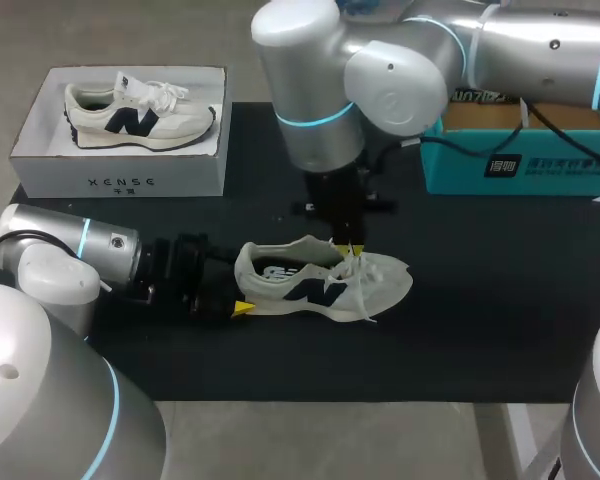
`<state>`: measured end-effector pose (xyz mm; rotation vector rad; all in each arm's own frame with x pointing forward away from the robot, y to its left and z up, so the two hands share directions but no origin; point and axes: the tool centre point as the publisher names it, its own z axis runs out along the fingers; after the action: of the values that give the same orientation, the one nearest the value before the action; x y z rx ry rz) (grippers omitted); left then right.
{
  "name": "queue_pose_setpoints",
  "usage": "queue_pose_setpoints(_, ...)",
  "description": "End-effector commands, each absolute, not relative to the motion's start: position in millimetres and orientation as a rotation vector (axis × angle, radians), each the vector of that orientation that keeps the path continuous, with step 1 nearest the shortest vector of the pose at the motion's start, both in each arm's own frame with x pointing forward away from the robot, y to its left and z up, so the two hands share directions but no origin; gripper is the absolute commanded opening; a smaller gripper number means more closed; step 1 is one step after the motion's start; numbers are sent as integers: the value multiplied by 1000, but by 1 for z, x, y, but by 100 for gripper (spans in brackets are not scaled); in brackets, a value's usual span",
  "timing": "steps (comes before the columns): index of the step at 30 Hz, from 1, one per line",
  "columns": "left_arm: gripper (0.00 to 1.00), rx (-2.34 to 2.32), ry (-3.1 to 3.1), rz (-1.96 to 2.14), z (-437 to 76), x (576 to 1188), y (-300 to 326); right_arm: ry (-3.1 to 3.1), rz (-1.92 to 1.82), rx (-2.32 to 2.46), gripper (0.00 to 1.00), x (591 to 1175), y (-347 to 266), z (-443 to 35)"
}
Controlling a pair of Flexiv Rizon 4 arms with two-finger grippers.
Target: Take the shoe out of the shoebox, open the shoe tongue, remove and reinsert the insole, then place the shoe into the shoebox
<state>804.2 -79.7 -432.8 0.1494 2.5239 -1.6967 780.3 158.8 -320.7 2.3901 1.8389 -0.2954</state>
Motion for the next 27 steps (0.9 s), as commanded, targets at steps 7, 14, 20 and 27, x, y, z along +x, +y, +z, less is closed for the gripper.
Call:
queue_pose_setpoints(7,0,148,2521,-1695,-437,802,-82,1850,-182,2467,0,774,136,-325)
queue_pose_setpoints(14,0,148,2521,-1695,-437,802,-82,1988,-117,2402,42,775,141,-309)
queue_pose_setpoints(20,0,148,2521,-1695,-437,802,-82,2296,-82,2222,100,779,149,-278)
queue_pose_setpoints(27,0,148,2521,-1695,-437,802,-82,3099,-78,1364,100,785,156,-239)
